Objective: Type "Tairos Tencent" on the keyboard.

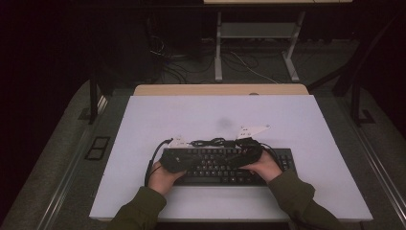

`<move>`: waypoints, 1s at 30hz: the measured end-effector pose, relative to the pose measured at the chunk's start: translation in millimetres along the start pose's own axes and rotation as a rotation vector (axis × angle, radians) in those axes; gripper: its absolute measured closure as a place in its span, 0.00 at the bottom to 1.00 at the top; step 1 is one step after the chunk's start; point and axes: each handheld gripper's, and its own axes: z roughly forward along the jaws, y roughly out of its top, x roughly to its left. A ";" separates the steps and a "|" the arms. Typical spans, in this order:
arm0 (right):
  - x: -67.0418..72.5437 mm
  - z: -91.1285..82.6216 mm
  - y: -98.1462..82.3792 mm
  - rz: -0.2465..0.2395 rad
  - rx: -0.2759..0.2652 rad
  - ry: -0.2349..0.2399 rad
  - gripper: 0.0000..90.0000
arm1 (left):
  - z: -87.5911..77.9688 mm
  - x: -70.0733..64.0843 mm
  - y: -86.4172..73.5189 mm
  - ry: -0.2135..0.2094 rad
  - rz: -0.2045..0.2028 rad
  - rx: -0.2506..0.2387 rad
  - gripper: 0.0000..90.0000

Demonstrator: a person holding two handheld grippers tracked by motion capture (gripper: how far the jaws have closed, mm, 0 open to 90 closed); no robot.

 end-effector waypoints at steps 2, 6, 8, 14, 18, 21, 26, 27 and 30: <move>-1.1 -1.2 -0.3 -0.005 0.002 -0.001 0.23 | -1.4 -0.3 0.5 -0.003 -0.011 -0.014 0.99; -3.4 -4.0 -0.5 -0.003 -0.006 -0.006 0.22 | -4.1 0.0 1.2 -0.004 -0.012 -0.027 0.95; -4.3 -5.1 -0.5 -0.003 -0.008 -0.011 0.22 | -5.8 0.3 1.6 -0.005 -0.008 -0.035 0.94; -4.9 -9.4 -1.3 -0.005 -0.009 -0.026 0.21 | -14.0 0.4 2.1 -0.005 -0.002 -0.056 0.83; -5.3 -15.7 -3.8 0.001 -0.011 -0.040 0.21 | -19.1 0.1 1.3 -0.010 -0.006 -0.074 0.71; -6.6 -21.9 -5.5 0.005 -0.018 -0.053 0.21 | -23.3 -0.1 -0.1 -0.014 -0.008 -0.085 0.64; -8.1 -33.7 -9.0 0.008 -0.030 -0.067 0.20 | -30.4 -0.6 -3.5 -0.015 0.003 -0.092 0.52; -8.2 -35.8 -9.8 0.010 -0.034 -0.069 0.20 | -32.0 -0.6 -4.3 -0.014 0.004 -0.094 0.50; -8.5 -42.6 -12.8 0.008 -0.044 -0.073 0.20 | -36.3 0.6 -7.1 -0.008 0.014 -0.101 0.44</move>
